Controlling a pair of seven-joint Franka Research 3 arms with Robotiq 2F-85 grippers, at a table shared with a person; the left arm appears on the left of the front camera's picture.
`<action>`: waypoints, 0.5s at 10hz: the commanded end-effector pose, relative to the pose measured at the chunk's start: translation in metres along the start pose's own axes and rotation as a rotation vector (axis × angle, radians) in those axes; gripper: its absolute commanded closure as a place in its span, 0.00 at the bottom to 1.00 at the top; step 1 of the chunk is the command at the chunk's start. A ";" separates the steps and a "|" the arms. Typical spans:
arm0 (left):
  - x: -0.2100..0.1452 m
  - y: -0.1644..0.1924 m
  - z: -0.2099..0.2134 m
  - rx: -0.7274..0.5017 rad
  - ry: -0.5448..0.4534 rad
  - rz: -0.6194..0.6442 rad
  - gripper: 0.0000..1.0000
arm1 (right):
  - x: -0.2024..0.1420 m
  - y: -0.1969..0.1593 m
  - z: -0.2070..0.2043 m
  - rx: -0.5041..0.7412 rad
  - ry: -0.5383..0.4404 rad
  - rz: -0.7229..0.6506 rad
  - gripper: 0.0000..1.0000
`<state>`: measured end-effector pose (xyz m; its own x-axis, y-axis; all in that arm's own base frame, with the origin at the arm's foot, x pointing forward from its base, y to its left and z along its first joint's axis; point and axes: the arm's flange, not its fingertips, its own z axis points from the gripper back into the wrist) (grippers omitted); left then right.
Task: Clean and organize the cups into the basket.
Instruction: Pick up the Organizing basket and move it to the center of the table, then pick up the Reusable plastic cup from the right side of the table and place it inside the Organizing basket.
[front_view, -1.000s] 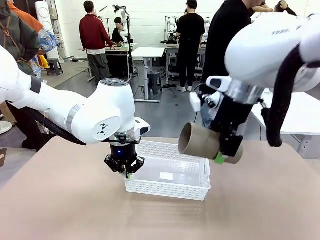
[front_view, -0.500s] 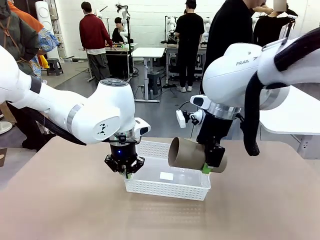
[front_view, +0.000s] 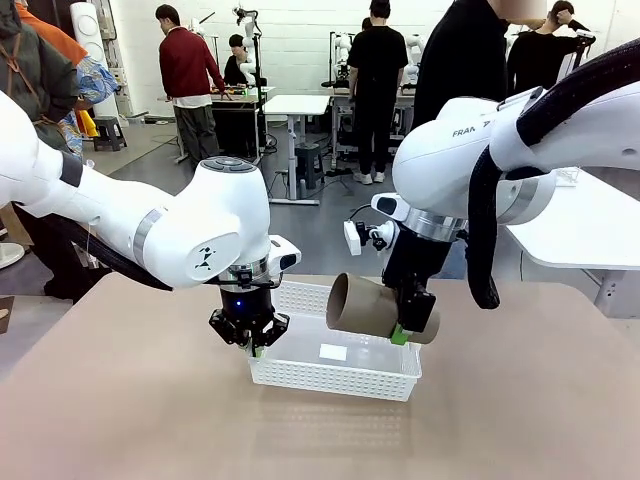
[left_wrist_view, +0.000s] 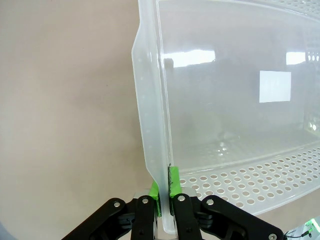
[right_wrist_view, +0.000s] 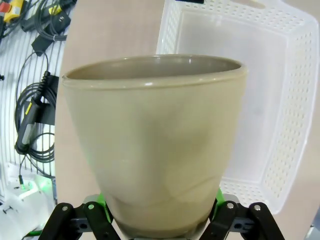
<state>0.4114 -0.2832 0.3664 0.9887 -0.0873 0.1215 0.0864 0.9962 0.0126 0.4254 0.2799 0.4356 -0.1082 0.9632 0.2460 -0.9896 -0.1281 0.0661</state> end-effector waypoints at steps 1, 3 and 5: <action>0.000 -0.001 0.002 -0.006 -0.015 -0.006 1.00 | -0.002 0.005 0.002 -0.002 0.017 -0.004 0.19; 0.000 -0.001 0.002 -0.006 -0.015 -0.006 1.00 | 0.000 0.001 0.001 -0.002 0.000 0.001 0.19; 0.000 -0.001 0.002 -0.006 -0.015 -0.006 1.00 | -0.014 0.002 -0.011 0.001 -0.134 0.091 0.19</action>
<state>0.4114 -0.2832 0.3664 0.9887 -0.0873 0.1215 0.0864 0.9962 0.0126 0.4272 0.2764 0.4344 -0.1332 0.9417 0.3090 -0.9865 -0.1559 0.0497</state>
